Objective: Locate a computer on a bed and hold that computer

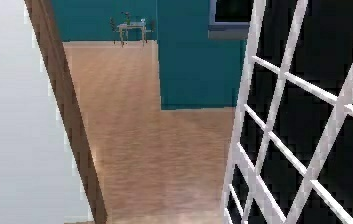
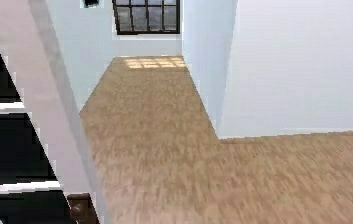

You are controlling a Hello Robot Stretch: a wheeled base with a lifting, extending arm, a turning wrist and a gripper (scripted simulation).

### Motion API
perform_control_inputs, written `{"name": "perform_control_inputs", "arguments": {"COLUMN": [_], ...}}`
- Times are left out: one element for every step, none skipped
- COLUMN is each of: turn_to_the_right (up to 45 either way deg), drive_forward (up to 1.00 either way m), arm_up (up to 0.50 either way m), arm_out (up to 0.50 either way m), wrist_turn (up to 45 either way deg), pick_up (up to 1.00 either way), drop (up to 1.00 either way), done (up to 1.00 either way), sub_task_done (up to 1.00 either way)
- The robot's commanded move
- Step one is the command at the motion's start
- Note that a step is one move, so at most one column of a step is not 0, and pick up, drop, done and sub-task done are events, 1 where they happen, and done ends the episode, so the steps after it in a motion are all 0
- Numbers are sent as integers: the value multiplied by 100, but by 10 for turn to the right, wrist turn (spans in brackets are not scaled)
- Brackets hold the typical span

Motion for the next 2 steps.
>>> {"name": "perform_control_inputs", "arguments": {"turn_to_the_right": [0,0], "drive_forward": [100,20], "arm_up": [0,0], "arm_out": [0,0], "wrist_turn": [0,0], "pick_up": [0,0], "drop": [0,0], "done": [0,0], "sub_task_done": [0,0]}}
